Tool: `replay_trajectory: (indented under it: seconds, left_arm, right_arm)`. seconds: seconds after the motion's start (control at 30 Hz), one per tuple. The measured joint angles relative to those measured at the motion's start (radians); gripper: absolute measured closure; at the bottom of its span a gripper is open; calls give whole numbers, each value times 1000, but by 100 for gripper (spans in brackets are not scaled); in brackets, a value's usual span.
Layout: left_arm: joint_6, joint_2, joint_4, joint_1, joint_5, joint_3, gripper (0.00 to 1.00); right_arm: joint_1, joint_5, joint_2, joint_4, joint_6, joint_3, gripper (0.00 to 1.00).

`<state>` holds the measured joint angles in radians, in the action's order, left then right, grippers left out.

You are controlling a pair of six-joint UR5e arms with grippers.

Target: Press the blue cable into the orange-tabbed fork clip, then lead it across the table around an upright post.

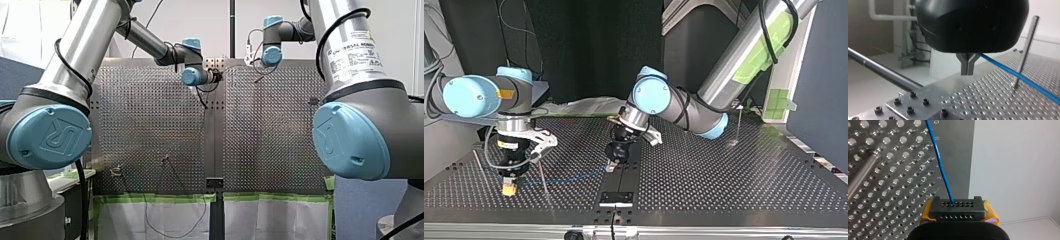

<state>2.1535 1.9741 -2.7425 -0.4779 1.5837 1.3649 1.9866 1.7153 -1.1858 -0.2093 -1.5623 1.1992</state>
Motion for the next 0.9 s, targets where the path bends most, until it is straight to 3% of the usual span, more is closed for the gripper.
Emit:
replay_trajectory:
  seconds: [0.43,0.67,0.9]
  left_arm:
    - [-109,-9,-118,-7,95,0,100]
    - [-126,-14,-163,-7,146,0,100]
    - [-129,-17,-165,-7,147,0,100]
  right_arm:
    - [30,0,-13,21,5,3,100]
    - [50,0,-15,40,13,4,100]
    - [54,0,-15,48,17,3,100]
